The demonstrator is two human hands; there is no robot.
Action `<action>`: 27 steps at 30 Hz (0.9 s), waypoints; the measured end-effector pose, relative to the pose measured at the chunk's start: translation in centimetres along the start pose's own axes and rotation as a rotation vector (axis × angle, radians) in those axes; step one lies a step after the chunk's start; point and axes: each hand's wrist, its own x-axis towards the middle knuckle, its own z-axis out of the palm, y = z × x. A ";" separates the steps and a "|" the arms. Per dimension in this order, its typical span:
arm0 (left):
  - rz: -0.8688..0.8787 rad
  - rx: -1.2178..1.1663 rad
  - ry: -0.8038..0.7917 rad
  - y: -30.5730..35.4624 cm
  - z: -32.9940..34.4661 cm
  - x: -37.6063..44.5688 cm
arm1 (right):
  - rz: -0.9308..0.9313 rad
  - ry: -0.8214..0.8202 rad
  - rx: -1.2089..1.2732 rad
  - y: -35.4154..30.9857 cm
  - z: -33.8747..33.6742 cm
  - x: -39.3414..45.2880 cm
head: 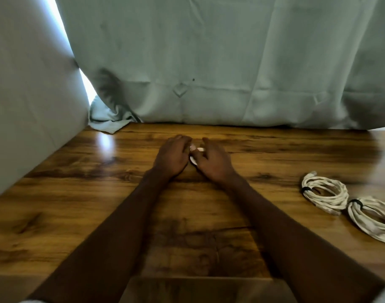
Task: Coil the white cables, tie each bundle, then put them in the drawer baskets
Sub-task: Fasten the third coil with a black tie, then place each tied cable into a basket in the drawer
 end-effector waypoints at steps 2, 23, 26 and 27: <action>-0.056 -0.014 0.102 1.6 -0.1 -0.7 | 0.135 0.245 0.375 0.6 -0.9 -0.9; -0.233 -0.611 -0.048 19.2 4.7 -8.9 | 0.067 0.674 0.182 5.7 -15.8 -16.9; -0.252 -0.816 -0.049 23.0 6.2 -10.0 | 0.144 0.704 -0.117 7.9 -20.7 -18.6; -0.251 -0.869 -0.048 24.3 6.7 -10.3 | 0.230 0.646 -0.274 8.9 -22.4 -19.2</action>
